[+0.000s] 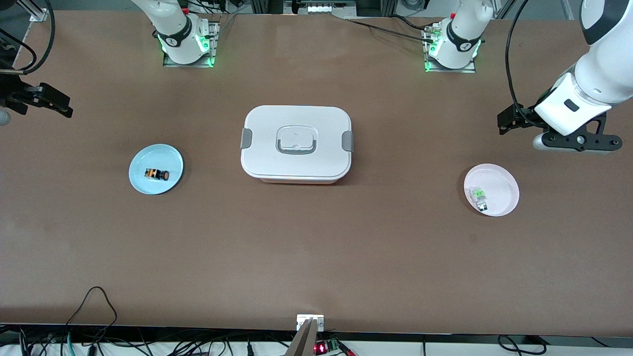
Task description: Transfer orange switch to right arm and place
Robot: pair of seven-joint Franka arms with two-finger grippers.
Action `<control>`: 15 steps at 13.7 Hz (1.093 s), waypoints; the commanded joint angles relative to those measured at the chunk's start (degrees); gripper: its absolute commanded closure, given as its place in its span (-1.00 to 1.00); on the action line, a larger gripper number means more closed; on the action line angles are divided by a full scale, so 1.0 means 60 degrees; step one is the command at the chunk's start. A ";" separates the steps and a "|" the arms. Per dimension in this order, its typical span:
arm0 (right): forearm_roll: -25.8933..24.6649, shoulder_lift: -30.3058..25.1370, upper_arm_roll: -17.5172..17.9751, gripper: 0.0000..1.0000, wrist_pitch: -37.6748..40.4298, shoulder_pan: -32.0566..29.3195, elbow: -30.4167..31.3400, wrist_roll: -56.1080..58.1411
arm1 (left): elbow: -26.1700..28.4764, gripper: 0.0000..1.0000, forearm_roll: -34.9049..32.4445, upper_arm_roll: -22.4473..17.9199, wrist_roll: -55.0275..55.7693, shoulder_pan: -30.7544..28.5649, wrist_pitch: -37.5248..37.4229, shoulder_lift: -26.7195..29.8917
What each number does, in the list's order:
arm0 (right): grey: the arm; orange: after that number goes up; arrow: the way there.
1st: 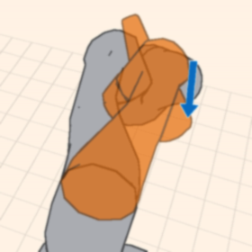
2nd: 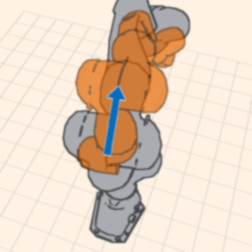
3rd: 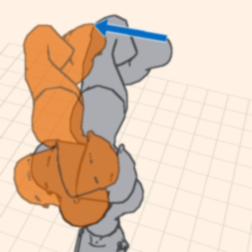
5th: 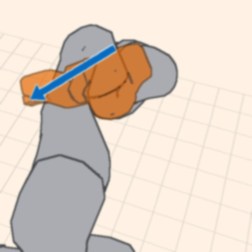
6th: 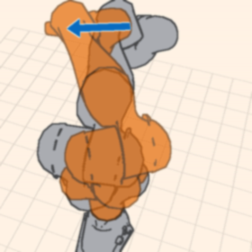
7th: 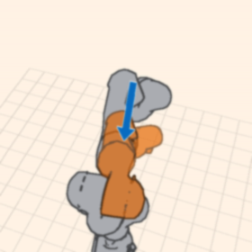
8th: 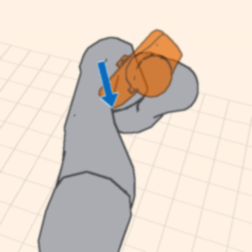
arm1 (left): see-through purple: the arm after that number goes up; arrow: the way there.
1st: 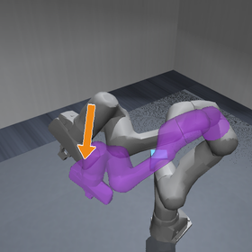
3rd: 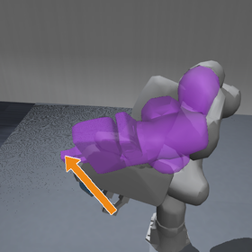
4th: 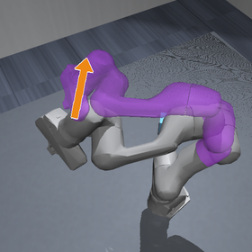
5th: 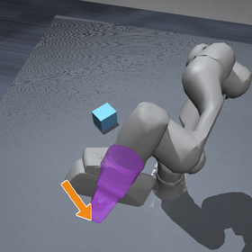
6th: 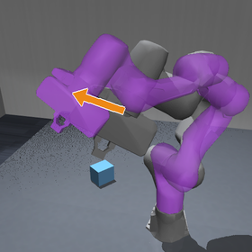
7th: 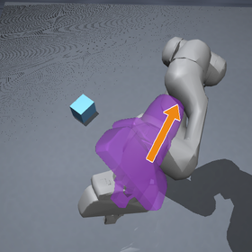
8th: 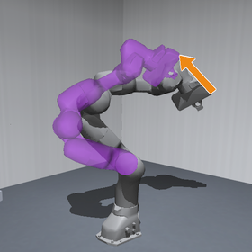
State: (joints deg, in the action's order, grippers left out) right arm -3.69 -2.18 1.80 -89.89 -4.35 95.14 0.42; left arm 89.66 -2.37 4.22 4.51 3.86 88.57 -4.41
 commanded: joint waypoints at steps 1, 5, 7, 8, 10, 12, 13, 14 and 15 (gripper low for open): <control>0.0366 -0.0412 -0.0284 -1.00 -0.0076 0.0022 0.0461 0.0047 | -0.0251 -1.00 -0.0206 0.0028 0.0142 0.0059 -0.0231 -0.0086; 0.0309 -0.0412 -0.0314 -1.00 0.0289 0.0022 0.0359 -0.0012 | -0.0265 -1.00 -0.0206 0.0028 0.0142 0.0059 -0.0231 -0.0086; 0.0294 -0.0369 -0.0285 -1.00 0.0290 0.0037 0.0344 -0.0026 | -0.0251 -1.00 -0.0206 0.0028 0.0142 0.0059 -0.0231 -0.0086; 0.0352 -0.0368 -0.0285 -1.00 0.0290 0.0037 0.0344 -0.0041 | -0.0265 -1.00 -0.0206 0.0028 0.0142 0.0059 -0.0246 -0.0071; 0.0352 -0.0383 -0.0285 -1.00 0.0290 0.0037 0.0344 -0.0041 | -0.0265 -1.00 -0.0206 0.0028 0.0142 0.0059 -0.0246 -0.0086; 0.0352 -0.0383 -0.0270 -1.00 0.0304 0.0037 0.0344 -0.0041 | -0.0265 -1.00 -0.0206 0.0028 0.0142 0.0059 -0.0246 -0.0071; 0.0352 -0.0383 -0.0270 -1.00 0.0305 0.0037 0.0344 -0.0041 | -0.0265 -1.00 -0.0206 0.0028 0.0142 0.0059 -0.0246 -0.0086; 0.0352 -0.0383 -0.0270 -1.00 0.0305 0.0037 0.0344 -0.0041 | -0.0265 -1.00 -0.0206 0.0028 0.0142 0.0059 -0.0260 -0.0086; 0.0352 -0.0383 -0.0256 -1.00 0.0305 0.0037 0.0344 -0.0041 | -0.0265 -1.00 -0.0206 0.0028 0.0142 0.0059 -0.0289 -0.0086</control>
State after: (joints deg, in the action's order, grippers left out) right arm -2.37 -3.14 0.20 -88.52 -4.25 96.23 0.40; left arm 89.66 -2.37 4.26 4.51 3.86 88.47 -4.41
